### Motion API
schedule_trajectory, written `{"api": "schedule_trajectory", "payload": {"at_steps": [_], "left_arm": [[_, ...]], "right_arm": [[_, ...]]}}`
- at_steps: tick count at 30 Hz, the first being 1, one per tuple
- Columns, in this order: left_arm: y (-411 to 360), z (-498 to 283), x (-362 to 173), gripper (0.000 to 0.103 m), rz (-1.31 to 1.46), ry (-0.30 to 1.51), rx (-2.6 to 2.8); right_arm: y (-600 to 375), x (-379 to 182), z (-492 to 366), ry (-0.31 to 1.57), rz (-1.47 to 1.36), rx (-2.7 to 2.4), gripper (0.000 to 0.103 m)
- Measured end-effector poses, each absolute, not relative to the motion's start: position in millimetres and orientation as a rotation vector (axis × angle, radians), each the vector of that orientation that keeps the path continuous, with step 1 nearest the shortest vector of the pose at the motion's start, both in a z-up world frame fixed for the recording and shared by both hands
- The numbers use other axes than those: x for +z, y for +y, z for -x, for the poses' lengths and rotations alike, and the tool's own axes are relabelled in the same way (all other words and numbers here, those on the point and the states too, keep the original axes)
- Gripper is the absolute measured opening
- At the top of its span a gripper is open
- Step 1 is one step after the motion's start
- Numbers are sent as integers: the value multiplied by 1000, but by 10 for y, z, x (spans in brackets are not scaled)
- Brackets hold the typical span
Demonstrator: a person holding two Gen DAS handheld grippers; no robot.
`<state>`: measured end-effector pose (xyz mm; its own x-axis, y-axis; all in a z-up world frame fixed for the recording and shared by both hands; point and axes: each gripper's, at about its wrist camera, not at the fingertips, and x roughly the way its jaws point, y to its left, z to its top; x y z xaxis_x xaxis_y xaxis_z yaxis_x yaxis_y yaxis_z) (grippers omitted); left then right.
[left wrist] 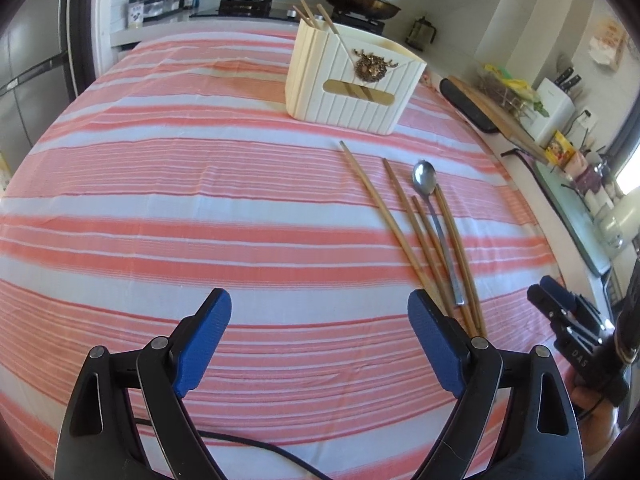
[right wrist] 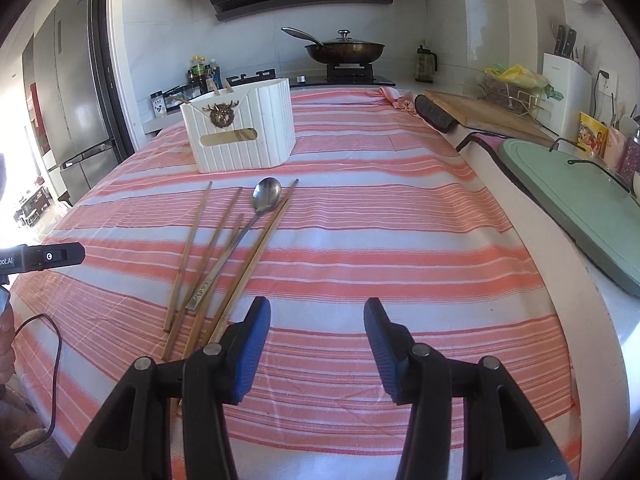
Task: Organize utensils
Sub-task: 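Move both open tools down to the remaining chopsticks beside the spoon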
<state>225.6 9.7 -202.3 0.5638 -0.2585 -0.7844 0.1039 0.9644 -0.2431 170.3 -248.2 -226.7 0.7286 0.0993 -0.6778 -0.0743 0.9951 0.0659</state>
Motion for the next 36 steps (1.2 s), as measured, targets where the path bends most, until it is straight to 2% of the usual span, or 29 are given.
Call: {"api": "schedule_trajectory", "payload": {"at_steps": [36], "left_arm": [[113,-2260,-2205,92,174,991,-133]], "right_arm": [[-2433,-2347,-1666,768,-63,93,50]]}}
